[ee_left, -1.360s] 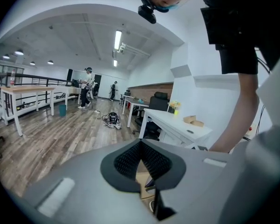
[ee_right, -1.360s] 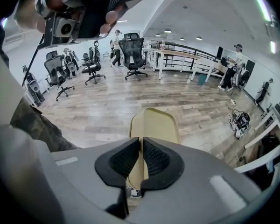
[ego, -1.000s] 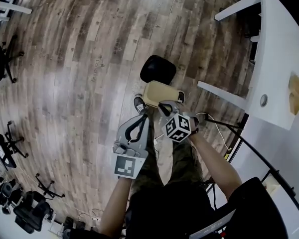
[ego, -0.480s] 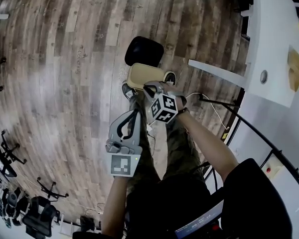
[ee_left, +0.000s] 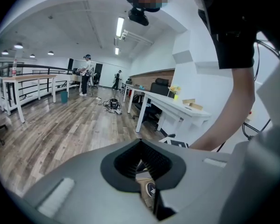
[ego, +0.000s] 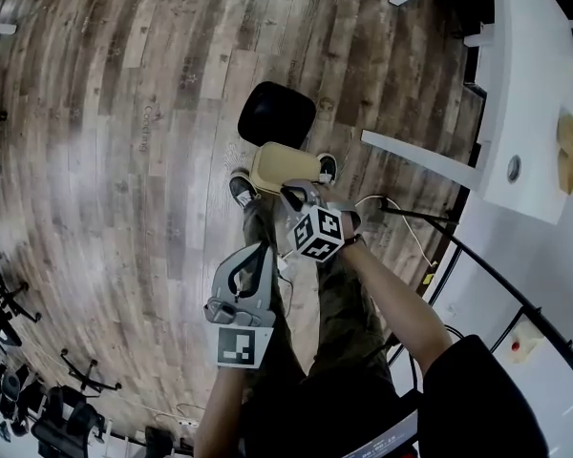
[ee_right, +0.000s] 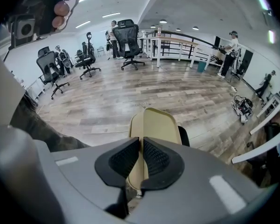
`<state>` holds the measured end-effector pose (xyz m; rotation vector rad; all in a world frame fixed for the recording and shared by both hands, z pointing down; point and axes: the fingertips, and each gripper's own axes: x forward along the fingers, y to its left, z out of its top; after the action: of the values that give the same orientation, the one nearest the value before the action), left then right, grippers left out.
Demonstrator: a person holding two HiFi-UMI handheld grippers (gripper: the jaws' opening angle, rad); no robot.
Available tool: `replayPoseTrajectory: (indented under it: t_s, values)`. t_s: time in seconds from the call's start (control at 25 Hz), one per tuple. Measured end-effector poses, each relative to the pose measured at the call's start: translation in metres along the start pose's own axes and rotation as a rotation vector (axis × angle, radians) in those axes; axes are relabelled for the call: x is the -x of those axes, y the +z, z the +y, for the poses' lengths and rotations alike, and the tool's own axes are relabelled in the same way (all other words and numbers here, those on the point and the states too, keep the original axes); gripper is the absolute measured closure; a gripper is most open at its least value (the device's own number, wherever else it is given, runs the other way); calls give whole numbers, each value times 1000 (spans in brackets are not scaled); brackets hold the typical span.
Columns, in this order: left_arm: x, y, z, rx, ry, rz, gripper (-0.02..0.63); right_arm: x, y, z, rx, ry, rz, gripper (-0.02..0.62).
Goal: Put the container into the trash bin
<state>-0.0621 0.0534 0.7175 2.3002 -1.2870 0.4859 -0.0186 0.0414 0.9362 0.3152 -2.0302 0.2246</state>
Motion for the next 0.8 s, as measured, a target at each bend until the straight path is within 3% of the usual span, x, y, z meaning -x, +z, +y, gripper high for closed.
replayPoseTrajectory:
  t_s: [0.24, 0.44, 0.6, 0.72, 0.8]
  values:
    - [6, 2, -3, -64, -27, -36, 607, -14, 0, -2, -18, -22, 4, 554]
    - [6, -1, -8, -22, -14, -40, 607, -16, -2, -18, -18, -46, 6, 554]
    - [14, -11, -2, -26, -12, -5, 607, -25, 5, -25, -22, -64, 3, 554]
    - [15, -22, -4, 25, -1, 60, 607, -27, 5, -34, -16, -72, 2, 554]
    - [12, -20, -5, 7, -2, 40, 607, -28, 4, -37, -14, -75, 4, 554]
